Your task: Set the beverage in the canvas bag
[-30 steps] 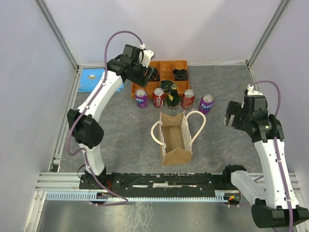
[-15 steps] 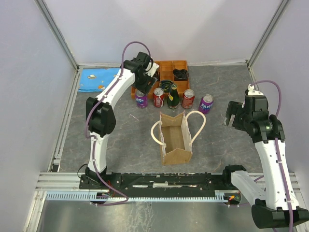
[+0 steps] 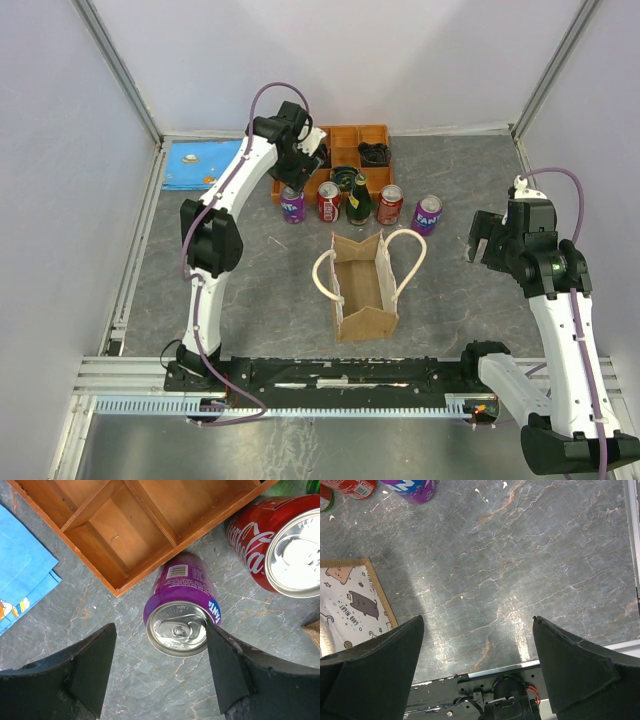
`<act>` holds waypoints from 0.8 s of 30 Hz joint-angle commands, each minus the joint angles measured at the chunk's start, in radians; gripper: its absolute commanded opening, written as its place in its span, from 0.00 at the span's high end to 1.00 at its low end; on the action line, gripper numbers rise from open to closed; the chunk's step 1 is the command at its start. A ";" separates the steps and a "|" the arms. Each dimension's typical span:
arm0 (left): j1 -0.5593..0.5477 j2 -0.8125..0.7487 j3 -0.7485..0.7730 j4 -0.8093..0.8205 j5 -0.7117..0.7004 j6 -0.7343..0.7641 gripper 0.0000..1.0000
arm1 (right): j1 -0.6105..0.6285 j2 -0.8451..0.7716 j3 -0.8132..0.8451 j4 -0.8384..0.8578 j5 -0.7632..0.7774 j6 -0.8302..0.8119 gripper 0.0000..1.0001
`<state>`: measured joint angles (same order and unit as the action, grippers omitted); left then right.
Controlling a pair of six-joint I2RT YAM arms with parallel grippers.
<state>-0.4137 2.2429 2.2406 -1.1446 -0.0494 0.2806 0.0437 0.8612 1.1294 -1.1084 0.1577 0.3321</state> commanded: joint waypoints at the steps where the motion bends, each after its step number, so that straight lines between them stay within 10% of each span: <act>1: 0.009 0.045 0.041 -0.076 0.043 0.048 0.21 | -0.004 -0.012 0.027 0.003 0.000 -0.008 0.03; 24: 0.009 -0.017 0.114 -0.056 0.110 0.003 0.21 | -0.005 0.002 -0.001 0.030 -0.021 -0.005 0.03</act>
<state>-0.4053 2.2715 2.3104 -1.2026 0.0185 0.2859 0.0437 0.8562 1.1282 -1.1141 0.1516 0.3321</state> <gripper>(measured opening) 0.794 0.973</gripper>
